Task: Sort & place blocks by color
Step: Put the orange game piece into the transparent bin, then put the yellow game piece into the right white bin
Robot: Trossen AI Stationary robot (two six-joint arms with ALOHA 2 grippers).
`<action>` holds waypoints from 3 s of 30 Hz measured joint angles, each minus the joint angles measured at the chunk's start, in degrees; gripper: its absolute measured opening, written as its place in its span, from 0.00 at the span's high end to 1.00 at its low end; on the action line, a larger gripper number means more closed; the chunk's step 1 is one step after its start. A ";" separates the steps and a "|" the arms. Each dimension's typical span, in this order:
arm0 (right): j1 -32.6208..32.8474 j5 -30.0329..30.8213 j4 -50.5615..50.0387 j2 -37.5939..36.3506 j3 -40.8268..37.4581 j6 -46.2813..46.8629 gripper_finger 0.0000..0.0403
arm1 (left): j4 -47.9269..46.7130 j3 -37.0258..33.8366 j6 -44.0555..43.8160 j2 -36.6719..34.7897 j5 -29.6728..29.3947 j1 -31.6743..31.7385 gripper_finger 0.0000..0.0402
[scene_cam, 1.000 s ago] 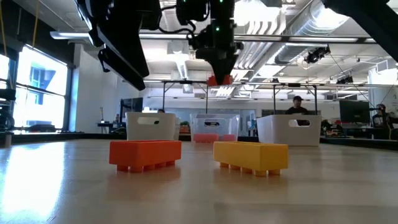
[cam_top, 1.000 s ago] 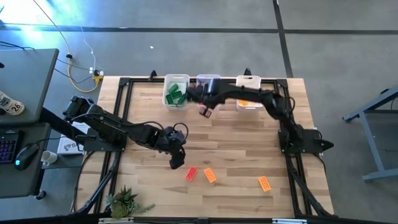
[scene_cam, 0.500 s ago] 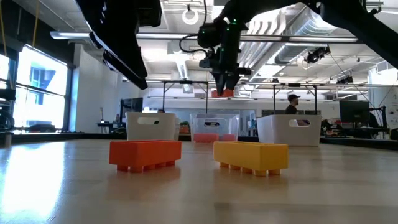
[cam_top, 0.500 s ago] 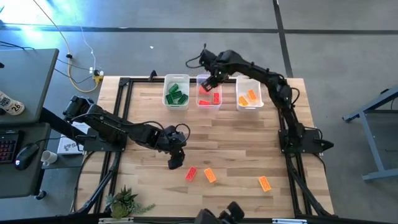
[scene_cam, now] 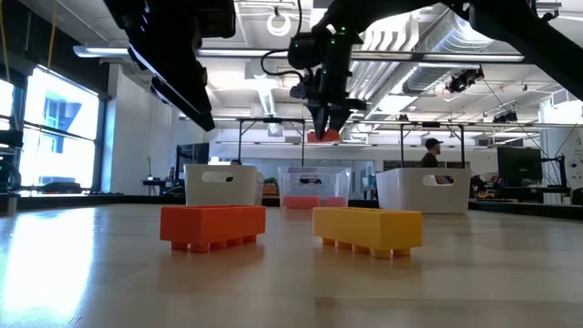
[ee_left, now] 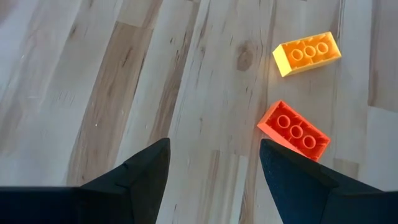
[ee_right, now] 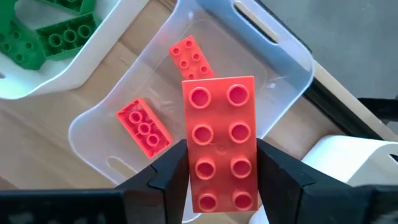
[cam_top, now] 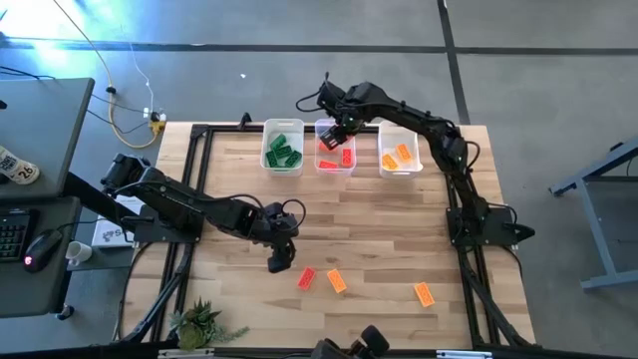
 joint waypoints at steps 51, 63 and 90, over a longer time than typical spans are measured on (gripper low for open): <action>30.07 -0.07 -15.41 -0.81 -0.37 -5.07 0.54 | 1.72 0.00 -12.66 0.00 -3.53 -0.08 0.41; 36.63 8.28 -15.43 -0.83 -0.37 -0.93 0.54 | 1.67 0.00 -12.67 0.00 -2.89 -0.09 0.41; 43.37 12.13 -15.56 -14.19 -23.76 14.96 0.54 | 1.80 0.00 -14.36 0.02 1.13 -1.83 0.41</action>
